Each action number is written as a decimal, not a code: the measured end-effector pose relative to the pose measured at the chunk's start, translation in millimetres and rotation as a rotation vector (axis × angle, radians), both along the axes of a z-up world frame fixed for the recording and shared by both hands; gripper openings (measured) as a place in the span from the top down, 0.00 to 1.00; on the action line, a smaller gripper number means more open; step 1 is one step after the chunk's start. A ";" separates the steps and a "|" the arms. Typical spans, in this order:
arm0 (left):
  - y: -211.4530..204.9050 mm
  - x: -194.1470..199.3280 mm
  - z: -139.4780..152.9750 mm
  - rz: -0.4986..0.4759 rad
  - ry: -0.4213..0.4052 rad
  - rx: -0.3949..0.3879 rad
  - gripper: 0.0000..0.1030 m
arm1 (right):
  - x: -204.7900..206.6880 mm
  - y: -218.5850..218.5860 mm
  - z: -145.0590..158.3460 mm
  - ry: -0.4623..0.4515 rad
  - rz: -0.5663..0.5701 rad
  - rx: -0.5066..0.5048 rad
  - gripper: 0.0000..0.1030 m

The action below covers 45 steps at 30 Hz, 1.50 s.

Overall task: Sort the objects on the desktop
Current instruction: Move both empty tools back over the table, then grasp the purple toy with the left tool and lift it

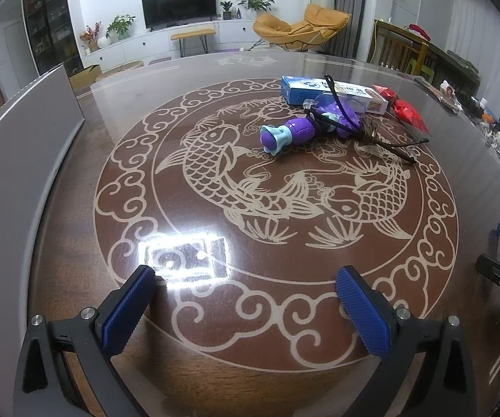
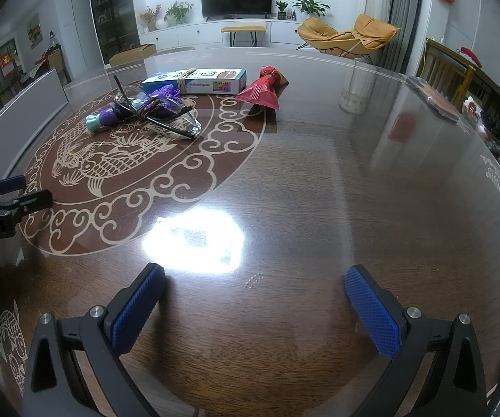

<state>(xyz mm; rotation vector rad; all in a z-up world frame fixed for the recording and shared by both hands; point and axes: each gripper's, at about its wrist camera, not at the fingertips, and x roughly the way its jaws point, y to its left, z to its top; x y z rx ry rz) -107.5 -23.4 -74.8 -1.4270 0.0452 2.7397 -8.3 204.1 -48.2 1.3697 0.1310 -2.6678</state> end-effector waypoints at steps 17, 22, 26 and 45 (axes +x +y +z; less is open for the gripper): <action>-5.6 -91.9 3.7 -0.173 -0.160 -0.038 0.00 | -0.2 -0.8 -2.0 0.000 -0.001 0.000 0.00; 12.2 -120.2 3.7 -0.251 -0.155 -0.054 0.00 | -0.3 -0.9 -2.0 0.000 -0.002 0.000 0.00; 29.6 -142.2 5.3 -0.271 -0.114 -0.090 0.00 | -0.4 -1.0 -2.3 0.000 -0.002 0.000 0.00; -6.8 15.1 9.9 -0.108 -0.016 0.007 0.78 | -0.7 -1.2 -1.9 0.000 -0.003 0.000 0.00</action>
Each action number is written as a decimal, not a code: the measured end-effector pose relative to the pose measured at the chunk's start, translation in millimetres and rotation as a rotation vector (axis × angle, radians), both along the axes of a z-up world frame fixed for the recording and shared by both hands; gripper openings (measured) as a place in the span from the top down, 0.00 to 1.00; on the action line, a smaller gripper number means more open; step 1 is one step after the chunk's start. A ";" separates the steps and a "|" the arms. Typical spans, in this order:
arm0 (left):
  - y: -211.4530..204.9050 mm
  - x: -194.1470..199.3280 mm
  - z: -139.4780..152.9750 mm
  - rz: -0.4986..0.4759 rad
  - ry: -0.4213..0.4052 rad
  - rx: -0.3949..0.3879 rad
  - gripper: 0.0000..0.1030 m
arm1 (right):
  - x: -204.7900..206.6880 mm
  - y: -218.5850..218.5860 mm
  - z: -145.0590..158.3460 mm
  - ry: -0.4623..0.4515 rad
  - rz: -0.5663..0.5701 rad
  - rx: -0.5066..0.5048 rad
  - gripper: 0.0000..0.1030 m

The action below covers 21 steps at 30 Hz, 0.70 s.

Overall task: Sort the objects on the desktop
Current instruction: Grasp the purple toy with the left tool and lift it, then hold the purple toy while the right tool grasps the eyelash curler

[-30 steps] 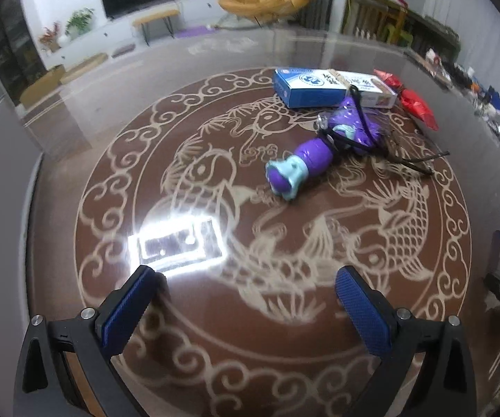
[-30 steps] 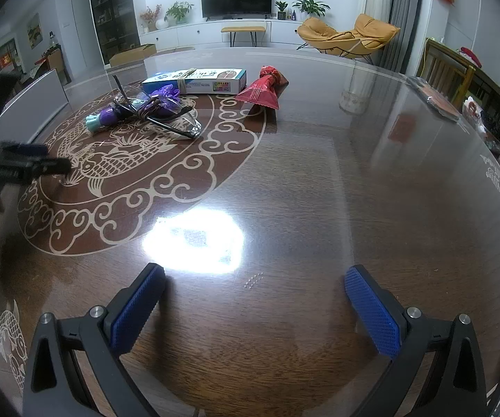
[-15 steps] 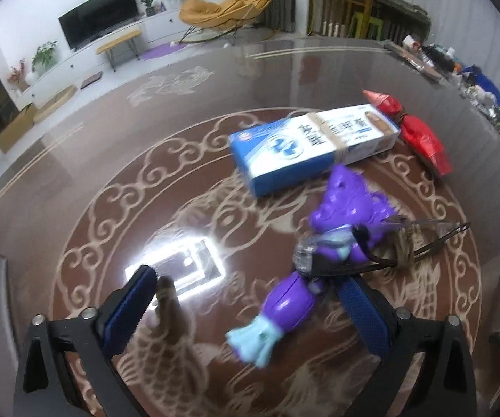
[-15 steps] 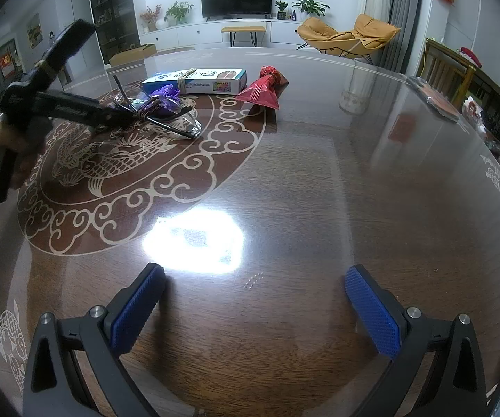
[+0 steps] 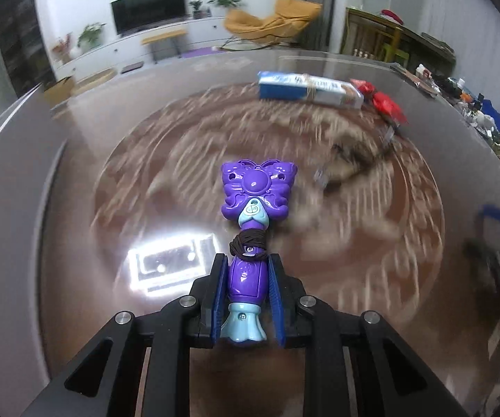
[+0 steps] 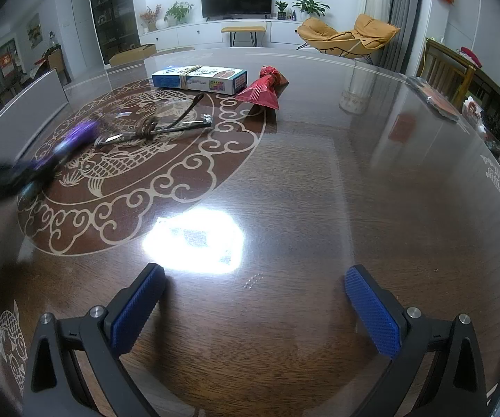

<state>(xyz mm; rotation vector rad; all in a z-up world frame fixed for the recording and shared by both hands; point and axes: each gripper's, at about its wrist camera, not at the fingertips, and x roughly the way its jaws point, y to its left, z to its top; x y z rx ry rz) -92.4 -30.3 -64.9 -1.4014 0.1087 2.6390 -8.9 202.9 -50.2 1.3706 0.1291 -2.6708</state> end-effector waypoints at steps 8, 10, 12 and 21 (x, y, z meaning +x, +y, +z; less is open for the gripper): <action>-6.3 17.6 -2.3 -0.060 0.029 0.006 0.30 | -0.1 -0.2 -0.3 0.000 -0.001 0.000 0.00; -0.4 8.5 -6.0 -0.068 0.037 -0.008 0.31 | -0.1 -0.3 -0.9 0.000 -0.001 0.000 0.00; 1.6 3.6 -3.6 -0.065 0.056 -0.007 0.63 | -0.1 -0.5 -1.2 0.000 -0.001 0.000 0.00; -15.4 38.1 -1.9 0.023 0.086 0.021 0.80 | -35.0 -7.8 7.1 -0.153 -0.050 -0.353 0.00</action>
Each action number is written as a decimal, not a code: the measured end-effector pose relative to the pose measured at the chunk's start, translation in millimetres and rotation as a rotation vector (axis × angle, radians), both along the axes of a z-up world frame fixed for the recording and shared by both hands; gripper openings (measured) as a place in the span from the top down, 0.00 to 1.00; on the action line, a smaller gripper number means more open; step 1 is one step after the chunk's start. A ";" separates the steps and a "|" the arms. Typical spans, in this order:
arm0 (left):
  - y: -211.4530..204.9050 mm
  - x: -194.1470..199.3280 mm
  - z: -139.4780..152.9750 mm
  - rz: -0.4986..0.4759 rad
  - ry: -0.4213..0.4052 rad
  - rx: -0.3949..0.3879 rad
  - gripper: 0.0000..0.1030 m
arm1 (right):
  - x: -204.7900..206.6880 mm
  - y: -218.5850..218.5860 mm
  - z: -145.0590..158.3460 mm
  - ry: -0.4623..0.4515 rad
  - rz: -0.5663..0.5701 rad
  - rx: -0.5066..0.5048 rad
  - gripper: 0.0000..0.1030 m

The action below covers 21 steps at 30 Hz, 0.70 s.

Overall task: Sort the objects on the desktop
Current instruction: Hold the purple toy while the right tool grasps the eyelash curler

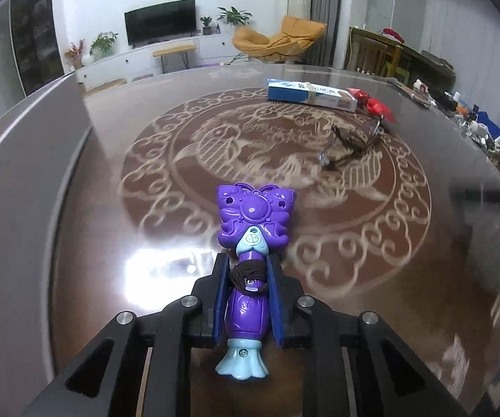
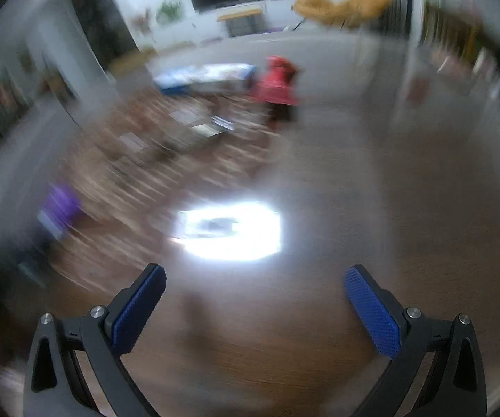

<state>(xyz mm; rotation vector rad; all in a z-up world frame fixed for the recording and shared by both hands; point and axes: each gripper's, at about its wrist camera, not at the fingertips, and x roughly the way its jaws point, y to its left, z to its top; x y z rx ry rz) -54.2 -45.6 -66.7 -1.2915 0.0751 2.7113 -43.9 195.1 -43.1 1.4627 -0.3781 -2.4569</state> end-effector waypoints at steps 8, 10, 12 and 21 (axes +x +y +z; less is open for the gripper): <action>-9.5 24.8 -1.1 0.029 0.000 0.021 0.80 | -95.3 -82.7 0.9 -0.165 -0.142 -0.101 0.00; -13.0 26.2 -1.1 0.042 0.000 0.042 0.80 | -107.5 -115.8 1.0 -0.156 -0.095 0.060 0.00; -17.2 28.5 -1.1 0.051 -0.001 0.060 0.80 | -107.9 -136.9 0.5 -0.127 -0.043 0.201 0.17; -22.9 51.1 10.6 0.056 0.047 0.122 0.80 | -54.9 -92.8 28.8 -0.006 0.064 0.130 0.79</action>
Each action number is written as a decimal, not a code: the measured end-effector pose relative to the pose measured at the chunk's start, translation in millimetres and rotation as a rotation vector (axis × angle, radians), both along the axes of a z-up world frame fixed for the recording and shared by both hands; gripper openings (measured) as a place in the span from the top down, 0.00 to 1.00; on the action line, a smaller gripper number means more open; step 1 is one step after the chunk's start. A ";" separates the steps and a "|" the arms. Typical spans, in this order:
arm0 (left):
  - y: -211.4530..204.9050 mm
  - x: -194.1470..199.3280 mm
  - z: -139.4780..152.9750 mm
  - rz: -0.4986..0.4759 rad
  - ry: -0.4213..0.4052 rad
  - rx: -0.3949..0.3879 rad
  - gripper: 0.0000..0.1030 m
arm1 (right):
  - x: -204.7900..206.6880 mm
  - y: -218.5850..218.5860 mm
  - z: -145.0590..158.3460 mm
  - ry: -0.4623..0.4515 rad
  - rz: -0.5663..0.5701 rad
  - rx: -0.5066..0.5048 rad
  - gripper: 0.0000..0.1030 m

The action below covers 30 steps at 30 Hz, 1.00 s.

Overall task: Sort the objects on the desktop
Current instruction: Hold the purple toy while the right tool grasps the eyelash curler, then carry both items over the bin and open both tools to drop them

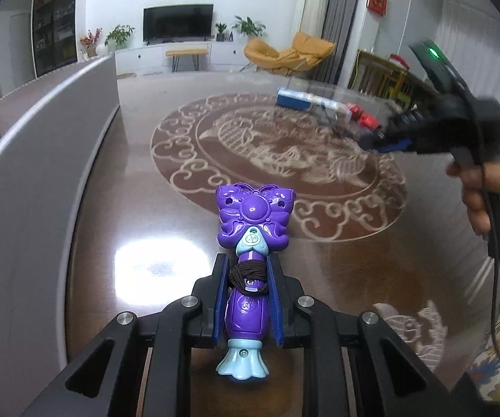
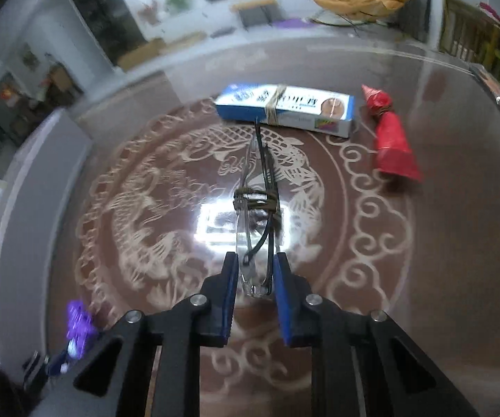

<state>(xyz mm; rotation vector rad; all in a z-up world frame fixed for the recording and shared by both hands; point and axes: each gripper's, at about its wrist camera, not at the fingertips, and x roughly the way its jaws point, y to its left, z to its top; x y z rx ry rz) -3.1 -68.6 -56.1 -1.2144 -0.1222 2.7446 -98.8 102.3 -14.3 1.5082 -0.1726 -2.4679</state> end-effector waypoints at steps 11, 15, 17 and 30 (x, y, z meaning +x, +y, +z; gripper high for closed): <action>-10.1 25.9 81.2 0.053 0.124 0.004 0.80 | 77.2 -24.6 71.6 0.133 0.159 -0.079 0.80; -12.8 32.8 96.9 0.073 0.142 -0.031 0.80 | 93.1 -35.5 83.8 0.157 0.180 -0.116 0.80; -14.1 34.9 103.1 0.080 0.151 -0.048 0.80 | 97.5 -41.9 91.3 0.168 0.191 -0.132 0.80; -54.8 53.2 136.4 0.152 0.196 -0.007 0.80 | 117.9 -88.9 144.9 0.249 0.307 -0.225 0.80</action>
